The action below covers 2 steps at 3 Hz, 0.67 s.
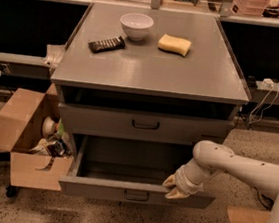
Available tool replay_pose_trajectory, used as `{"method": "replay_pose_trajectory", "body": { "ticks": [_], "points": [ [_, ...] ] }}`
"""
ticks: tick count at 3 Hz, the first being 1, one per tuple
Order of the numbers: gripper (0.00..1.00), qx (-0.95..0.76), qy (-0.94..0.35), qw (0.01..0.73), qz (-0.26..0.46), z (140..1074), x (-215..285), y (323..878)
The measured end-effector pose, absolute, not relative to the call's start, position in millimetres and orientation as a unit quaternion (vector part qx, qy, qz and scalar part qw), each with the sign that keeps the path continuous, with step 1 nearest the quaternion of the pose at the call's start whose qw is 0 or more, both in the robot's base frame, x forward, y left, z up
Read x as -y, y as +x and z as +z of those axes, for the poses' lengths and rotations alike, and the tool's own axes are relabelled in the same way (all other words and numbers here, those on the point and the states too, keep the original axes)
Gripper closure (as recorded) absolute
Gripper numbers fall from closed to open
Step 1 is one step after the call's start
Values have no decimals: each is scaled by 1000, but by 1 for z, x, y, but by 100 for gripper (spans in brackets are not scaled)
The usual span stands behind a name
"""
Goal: Open middle drawer
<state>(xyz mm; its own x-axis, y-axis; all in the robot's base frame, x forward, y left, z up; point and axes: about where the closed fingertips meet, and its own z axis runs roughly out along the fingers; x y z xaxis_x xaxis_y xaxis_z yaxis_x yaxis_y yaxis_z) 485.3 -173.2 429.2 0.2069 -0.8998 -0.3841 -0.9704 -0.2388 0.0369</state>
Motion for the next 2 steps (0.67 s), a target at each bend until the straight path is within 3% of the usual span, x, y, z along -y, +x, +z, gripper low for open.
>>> {"method": "replay_pose_trajectory", "body": {
  "ticks": [1,2],
  "points": [
    [100,-608,-769,107,165,431,173,485],
    [86,-608,-769,107,165,431,173,485]
  ]
}}
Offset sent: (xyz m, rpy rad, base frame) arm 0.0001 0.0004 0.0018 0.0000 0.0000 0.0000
